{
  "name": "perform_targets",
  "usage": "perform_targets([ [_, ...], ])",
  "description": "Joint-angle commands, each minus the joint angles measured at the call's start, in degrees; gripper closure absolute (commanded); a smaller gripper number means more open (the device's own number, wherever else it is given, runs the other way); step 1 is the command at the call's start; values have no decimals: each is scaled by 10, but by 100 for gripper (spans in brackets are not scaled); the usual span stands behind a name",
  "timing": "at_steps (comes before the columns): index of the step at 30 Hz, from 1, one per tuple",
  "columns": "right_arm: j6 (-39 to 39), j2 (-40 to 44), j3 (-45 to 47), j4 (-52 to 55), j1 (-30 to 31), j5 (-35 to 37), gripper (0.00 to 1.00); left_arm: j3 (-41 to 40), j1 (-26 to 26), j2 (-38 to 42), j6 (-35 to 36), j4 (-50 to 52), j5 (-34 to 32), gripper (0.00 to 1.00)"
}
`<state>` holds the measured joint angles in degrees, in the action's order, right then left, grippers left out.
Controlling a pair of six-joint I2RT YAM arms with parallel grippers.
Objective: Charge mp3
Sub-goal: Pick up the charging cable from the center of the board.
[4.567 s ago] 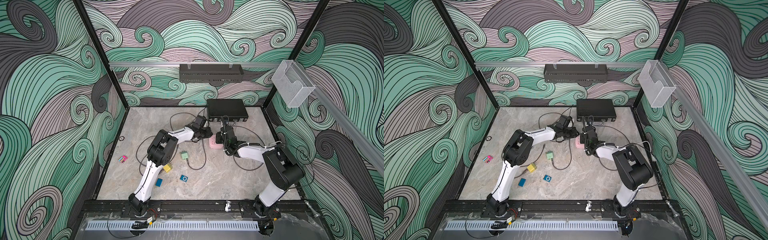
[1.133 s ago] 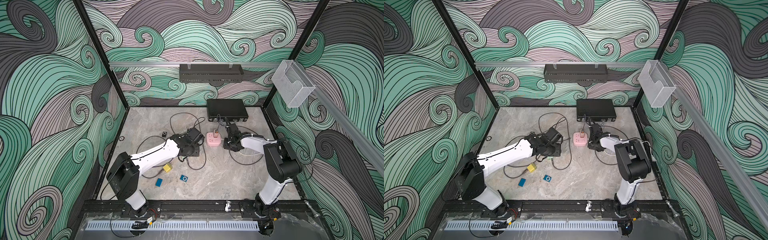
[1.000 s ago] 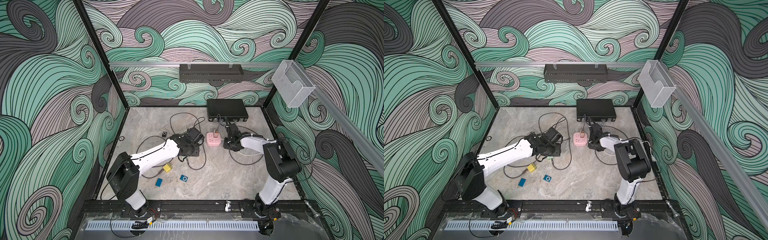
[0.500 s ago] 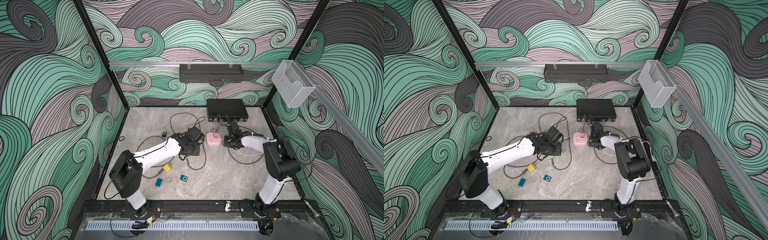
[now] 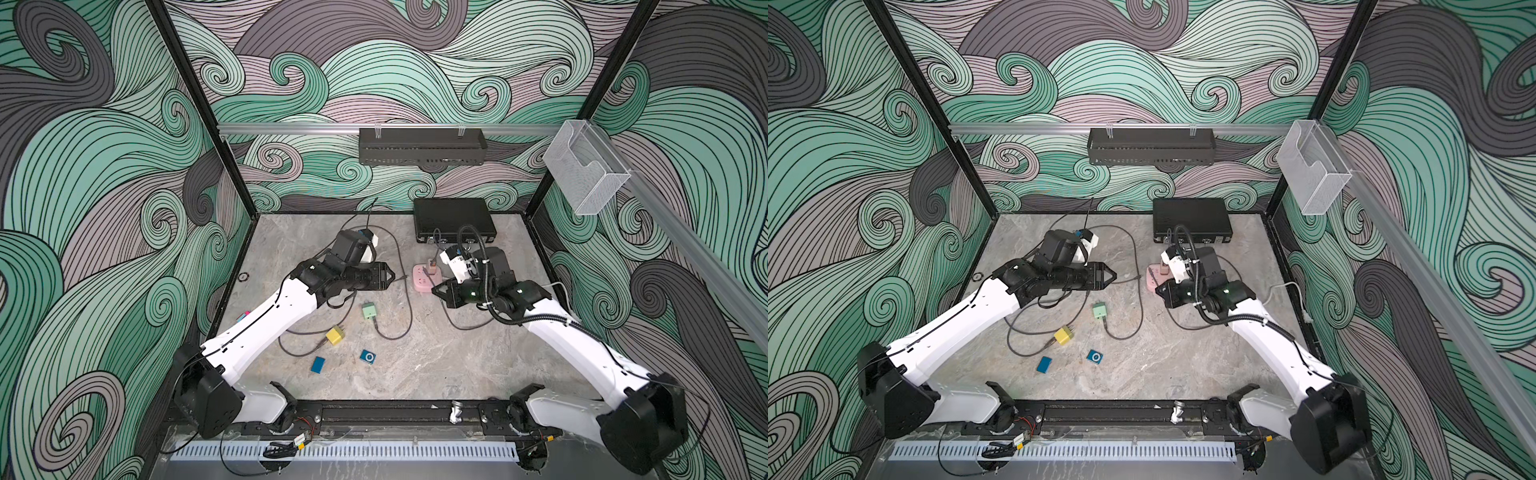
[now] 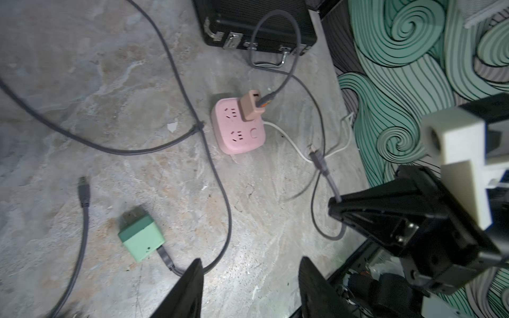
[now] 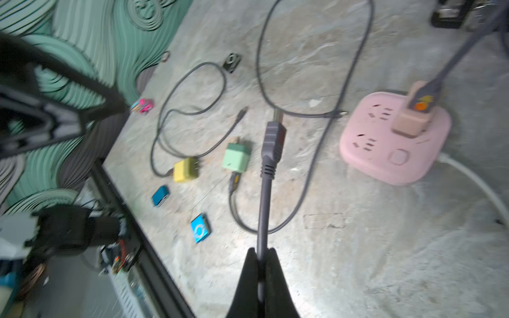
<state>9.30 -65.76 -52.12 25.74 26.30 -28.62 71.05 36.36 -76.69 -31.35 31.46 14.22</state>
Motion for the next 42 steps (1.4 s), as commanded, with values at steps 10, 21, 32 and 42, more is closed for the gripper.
perform_targets([
  [10,-51,118,35,26,18,-200,100,-70,-9,63,17,-127,200,45],
  [21,-14,77,19,-7,22,-320,100,-121,-9,106,11,-228,294,45],
  [32,-3,85,3,-8,24,-363,100,-134,-9,120,5,-235,291,45],
  [42,-11,70,-16,19,27,-334,100,-140,-9,139,10,-204,300,44],
])
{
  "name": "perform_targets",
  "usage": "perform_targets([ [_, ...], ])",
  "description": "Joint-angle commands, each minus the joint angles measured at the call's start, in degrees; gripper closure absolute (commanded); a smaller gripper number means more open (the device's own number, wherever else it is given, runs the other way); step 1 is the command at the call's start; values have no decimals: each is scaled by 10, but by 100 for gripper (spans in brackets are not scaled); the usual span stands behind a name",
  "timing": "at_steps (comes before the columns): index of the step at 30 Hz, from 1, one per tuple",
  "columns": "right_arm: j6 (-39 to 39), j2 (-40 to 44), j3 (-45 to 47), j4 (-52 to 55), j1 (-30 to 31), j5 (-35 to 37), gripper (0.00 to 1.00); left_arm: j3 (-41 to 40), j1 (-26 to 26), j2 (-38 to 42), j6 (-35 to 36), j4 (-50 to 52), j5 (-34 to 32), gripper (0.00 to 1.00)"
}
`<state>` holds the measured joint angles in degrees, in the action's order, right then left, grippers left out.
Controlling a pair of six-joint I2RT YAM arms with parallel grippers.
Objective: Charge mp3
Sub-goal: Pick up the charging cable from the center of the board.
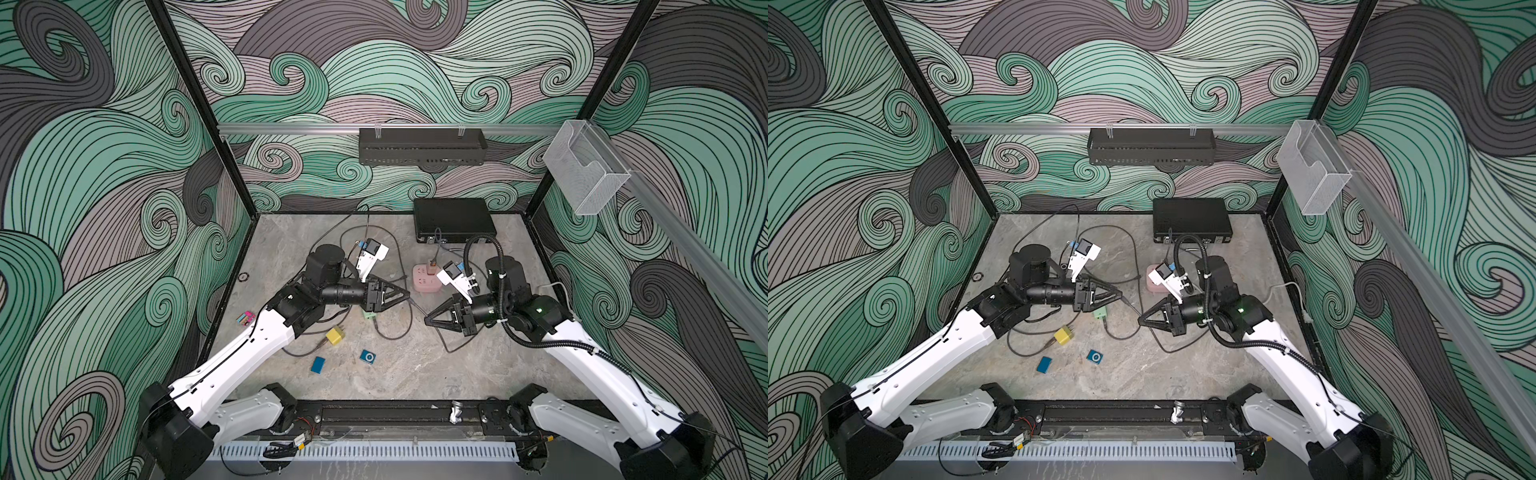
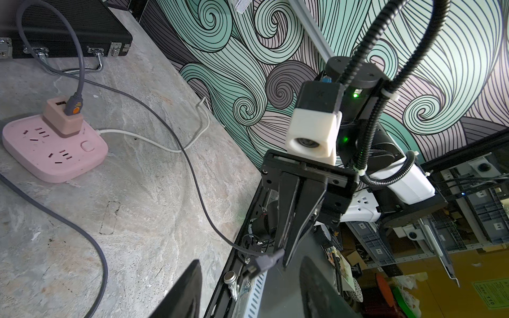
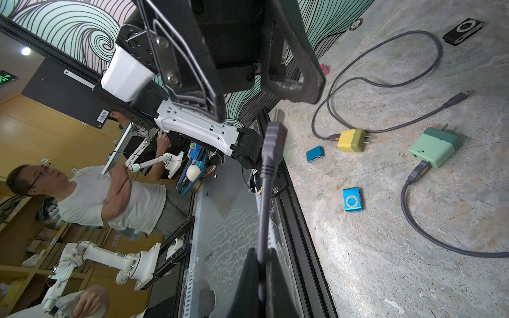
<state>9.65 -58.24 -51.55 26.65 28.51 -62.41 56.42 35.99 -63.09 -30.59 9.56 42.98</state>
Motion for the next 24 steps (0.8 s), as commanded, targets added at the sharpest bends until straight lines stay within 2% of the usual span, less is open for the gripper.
perform_targets([
  [1,-16,-9,-23,11,8,4,100,6,-4,0,-2,13,19,44],
  [11,-31,-11,-18,14,15,-12,100,6,-5,-13,-29,-24,53,44],
  [17,-16,5,-3,-23,16,-84,100,9,-4,-5,-55,-60,95,42],
  [24,-47,8,-22,27,17,-138,99,9,-4,40,-46,-43,98,39],
])
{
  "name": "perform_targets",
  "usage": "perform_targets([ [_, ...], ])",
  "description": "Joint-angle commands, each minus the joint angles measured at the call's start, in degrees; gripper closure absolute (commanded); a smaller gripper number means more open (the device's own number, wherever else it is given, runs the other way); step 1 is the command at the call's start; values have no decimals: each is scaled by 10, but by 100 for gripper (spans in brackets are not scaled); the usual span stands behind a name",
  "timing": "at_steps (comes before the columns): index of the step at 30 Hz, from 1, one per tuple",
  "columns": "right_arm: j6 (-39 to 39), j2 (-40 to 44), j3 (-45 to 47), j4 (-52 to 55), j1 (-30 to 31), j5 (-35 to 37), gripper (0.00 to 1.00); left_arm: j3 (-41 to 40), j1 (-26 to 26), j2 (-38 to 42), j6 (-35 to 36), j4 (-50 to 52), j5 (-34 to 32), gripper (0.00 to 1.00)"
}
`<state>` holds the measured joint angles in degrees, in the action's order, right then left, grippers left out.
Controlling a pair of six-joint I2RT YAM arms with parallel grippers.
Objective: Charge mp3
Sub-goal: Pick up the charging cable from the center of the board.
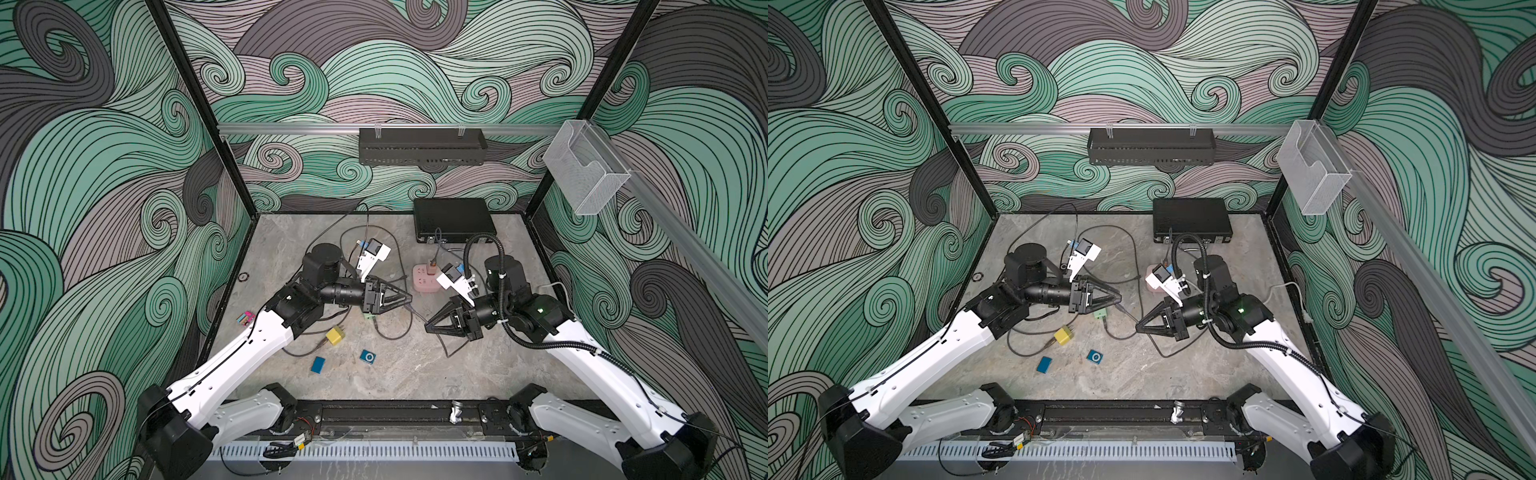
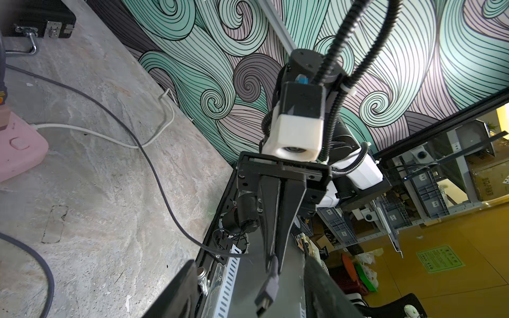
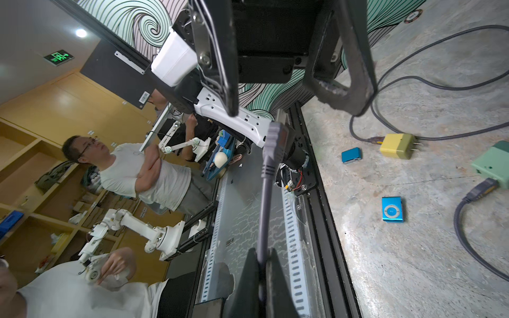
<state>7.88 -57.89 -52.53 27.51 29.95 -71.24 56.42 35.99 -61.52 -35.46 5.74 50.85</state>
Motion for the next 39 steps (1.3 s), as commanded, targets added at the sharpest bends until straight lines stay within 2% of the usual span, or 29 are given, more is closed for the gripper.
perform_targets([
  [1,-33,4,-17,25,3,-56,99,10,-4,29,5,-1,20,39],
  [6,-65,-13,-39,65,2,-63,99,10,-3,49,10,9,22,39],
  [17,-70,-19,-44,68,2,-47,98,12,-2,46,31,40,25,39],
  [22,-59,-21,-55,80,5,98,100,26,8,19,34,80,5,39],
  [28,-98,13,-60,90,52,323,100,62,8,-17,-37,86,-49,40],
  [31,-125,34,-52,81,76,394,100,104,8,-46,-59,147,-96,41],
  [35,-153,52,-46,76,99,469,100,125,8,-74,-111,149,-121,41],
  [39,-182,70,-37,64,124,533,100,168,8,-109,-119,234,-181,43],
])
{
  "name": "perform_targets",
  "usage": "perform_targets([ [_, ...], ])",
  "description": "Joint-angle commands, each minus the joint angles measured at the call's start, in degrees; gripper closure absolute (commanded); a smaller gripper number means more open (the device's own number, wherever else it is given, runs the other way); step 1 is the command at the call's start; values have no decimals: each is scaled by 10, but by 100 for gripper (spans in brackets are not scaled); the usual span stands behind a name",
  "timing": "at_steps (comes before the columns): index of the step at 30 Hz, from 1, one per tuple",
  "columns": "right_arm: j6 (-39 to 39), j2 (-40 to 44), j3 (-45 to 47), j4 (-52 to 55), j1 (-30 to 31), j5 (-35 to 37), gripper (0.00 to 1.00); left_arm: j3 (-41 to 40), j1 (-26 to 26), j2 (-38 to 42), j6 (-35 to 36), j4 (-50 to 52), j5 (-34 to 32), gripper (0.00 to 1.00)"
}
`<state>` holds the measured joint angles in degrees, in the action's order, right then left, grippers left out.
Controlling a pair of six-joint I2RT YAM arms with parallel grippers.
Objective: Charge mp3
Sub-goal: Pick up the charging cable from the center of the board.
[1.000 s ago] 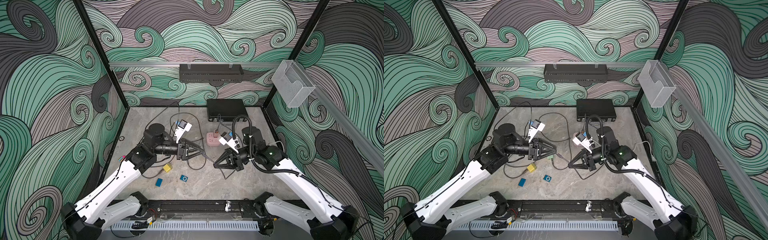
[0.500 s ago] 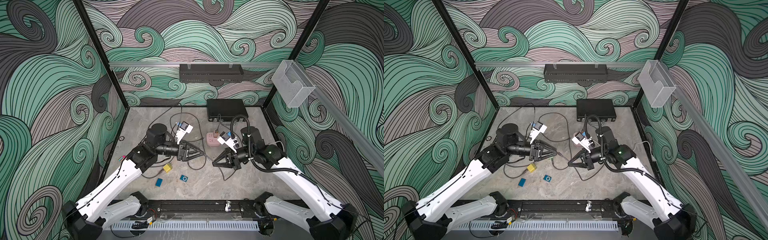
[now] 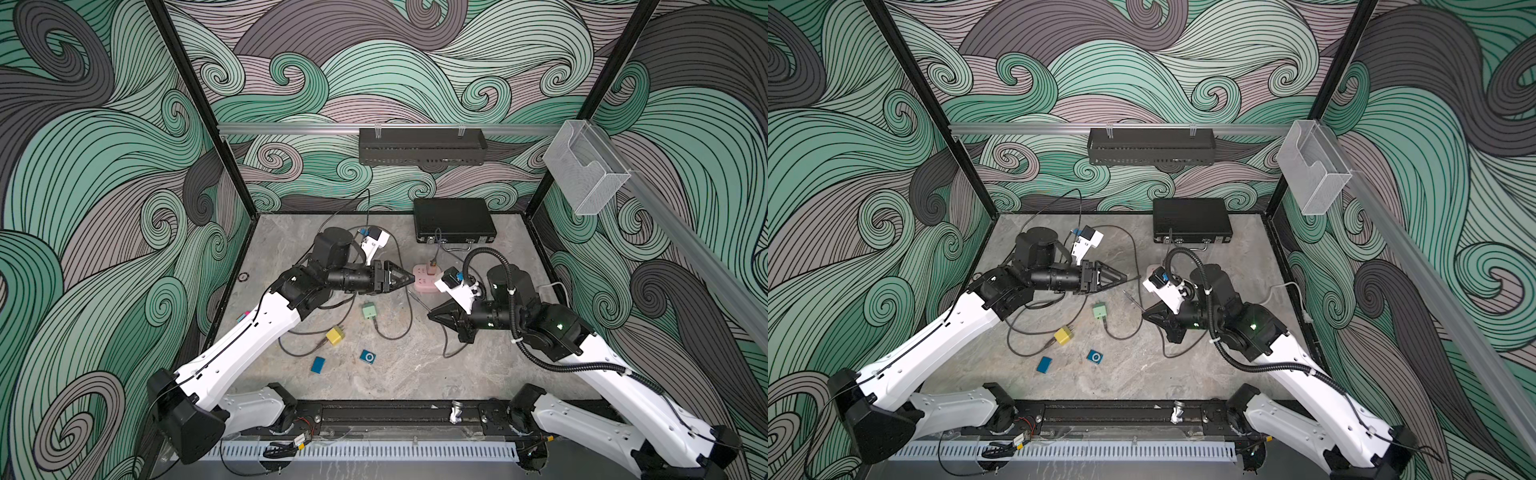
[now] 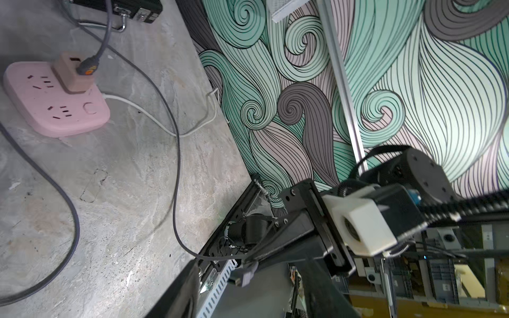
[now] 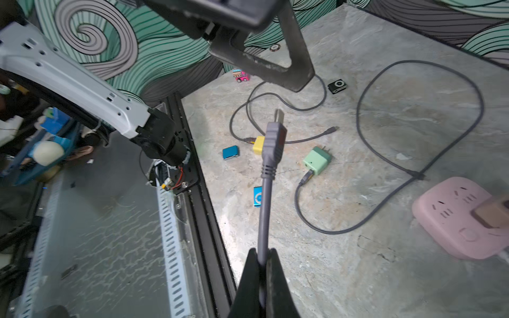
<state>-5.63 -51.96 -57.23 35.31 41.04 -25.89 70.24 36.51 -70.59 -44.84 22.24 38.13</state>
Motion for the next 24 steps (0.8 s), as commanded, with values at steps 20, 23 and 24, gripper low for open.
perform_targets([
  [20,-173,-49,-4,-31,173,441,100,19,26,-56,-78,77,-43,62],
  [23,-177,-39,2,-48,181,460,100,16,26,-55,-71,88,-49,64],
  [24,-178,-37,3,-52,183,463,100,17,26,-56,-65,92,-50,65],
])
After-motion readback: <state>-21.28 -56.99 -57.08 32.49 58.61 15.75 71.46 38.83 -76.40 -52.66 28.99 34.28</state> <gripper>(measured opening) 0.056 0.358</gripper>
